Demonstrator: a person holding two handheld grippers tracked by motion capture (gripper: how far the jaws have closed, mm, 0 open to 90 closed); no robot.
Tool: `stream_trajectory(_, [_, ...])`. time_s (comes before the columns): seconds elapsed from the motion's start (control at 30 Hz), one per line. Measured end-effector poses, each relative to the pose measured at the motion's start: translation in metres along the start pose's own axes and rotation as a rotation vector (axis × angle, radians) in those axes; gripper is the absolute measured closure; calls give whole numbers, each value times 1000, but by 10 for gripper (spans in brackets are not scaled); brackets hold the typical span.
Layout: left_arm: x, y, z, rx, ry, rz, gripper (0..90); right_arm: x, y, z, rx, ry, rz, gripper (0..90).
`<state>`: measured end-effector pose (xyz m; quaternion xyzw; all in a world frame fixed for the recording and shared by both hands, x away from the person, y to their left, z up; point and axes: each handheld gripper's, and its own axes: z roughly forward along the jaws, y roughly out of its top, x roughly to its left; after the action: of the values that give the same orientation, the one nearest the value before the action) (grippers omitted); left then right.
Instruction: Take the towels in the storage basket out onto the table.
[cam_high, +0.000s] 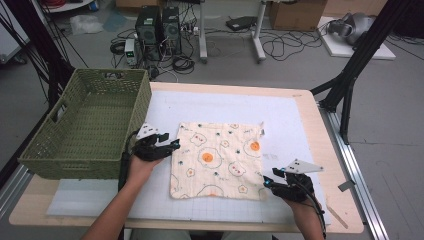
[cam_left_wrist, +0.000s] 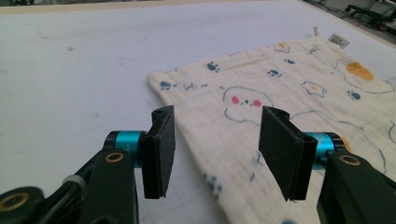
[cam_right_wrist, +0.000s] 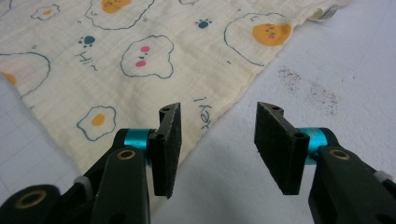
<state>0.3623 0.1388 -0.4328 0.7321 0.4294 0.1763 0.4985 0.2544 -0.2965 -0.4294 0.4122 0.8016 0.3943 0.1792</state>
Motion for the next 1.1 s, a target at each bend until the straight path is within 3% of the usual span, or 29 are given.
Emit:
stream_trajectory(0.1, [2,8,13,1,25,-15,464,0,0,1,-6,1,5,481])
stream_trajectory(0.2, [7,7,23,-19,35,-74,468,0,1,1,-13,0,3,475])
stream_trajectory(0.33, [14,-1,34,34,70,-100,467,0,0,1,-14,3,-1,475])
stream_trajectory(0.4, [19,0,36,35,80,-148,472,0,0,1,-13,3,0,474])
stream_trajectory(0.6, [20,9,47,60,102,-98,474,0,1,3,-12,5,-9,474])
stream_trajectory(0.63, [20,9,50,80,100,-110,484,0,1,3,-12,8,-13,474])
stream_trajectory(0.7, [16,9,55,120,110,-76,490,0,1,3,-13,12,-13,474])
stream_trajectory(0.73, [14,9,56,130,103,-51,531,0,1,3,-12,18,-15,474])
stream_trajectory(0.8, [5,9,60,168,128,34,730,0,0,4,-6,26,-18,474])
stream_trajectory(0.83, [4,10,60,173,122,55,777,1,0,5,-1,28,-23,474])
stream_trajectory(0.87, [3,10,60,171,128,57,852,1,0,5,1,32,-27,475])
stream_trajectory(0.9, [3,10,60,173,130,57,856,1,0,5,4,32,-23,474])
stream_trajectory(1.03, [12,10,54,165,245,13,859,1,0,5,-3,31,-26,474])
stream_trajectory(1.1, [18,8,51,155,256,-13,854,1,0,4,-4,26,-19,474])
